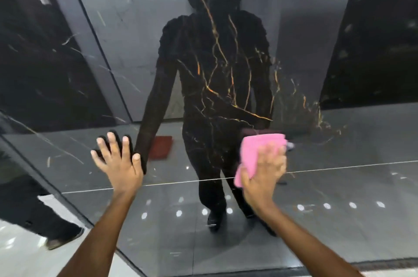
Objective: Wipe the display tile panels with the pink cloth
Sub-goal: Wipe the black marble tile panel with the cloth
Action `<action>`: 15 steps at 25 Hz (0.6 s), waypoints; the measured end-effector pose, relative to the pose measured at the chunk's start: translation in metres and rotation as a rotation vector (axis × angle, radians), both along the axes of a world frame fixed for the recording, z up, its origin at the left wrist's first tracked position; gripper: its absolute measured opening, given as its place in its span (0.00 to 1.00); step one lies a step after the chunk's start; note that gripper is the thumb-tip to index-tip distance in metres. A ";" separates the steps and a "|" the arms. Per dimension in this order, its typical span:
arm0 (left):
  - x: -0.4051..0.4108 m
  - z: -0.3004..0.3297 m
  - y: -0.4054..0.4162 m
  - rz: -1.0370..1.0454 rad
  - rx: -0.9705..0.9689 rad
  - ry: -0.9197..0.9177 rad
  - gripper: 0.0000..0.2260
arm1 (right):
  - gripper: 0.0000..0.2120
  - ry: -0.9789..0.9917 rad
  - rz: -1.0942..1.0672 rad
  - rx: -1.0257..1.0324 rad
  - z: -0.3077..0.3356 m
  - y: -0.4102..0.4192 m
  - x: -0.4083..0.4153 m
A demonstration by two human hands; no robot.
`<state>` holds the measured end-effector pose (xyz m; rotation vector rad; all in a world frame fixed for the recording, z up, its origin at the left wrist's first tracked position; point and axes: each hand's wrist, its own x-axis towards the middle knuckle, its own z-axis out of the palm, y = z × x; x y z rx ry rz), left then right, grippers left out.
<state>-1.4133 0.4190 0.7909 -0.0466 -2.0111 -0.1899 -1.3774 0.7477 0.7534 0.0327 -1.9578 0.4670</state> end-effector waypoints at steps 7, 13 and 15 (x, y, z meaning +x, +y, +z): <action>-0.008 -0.002 -0.002 -0.060 -0.023 0.085 0.24 | 0.30 0.173 0.129 0.262 0.051 -0.012 -0.016; -0.011 0.002 -0.002 -0.097 0.030 0.093 0.24 | 0.34 0.169 0.040 -0.139 0.115 -0.109 -0.022; -0.004 0.003 0.000 -0.110 0.022 0.062 0.23 | 0.35 0.127 0.149 0.540 0.090 -0.142 -0.016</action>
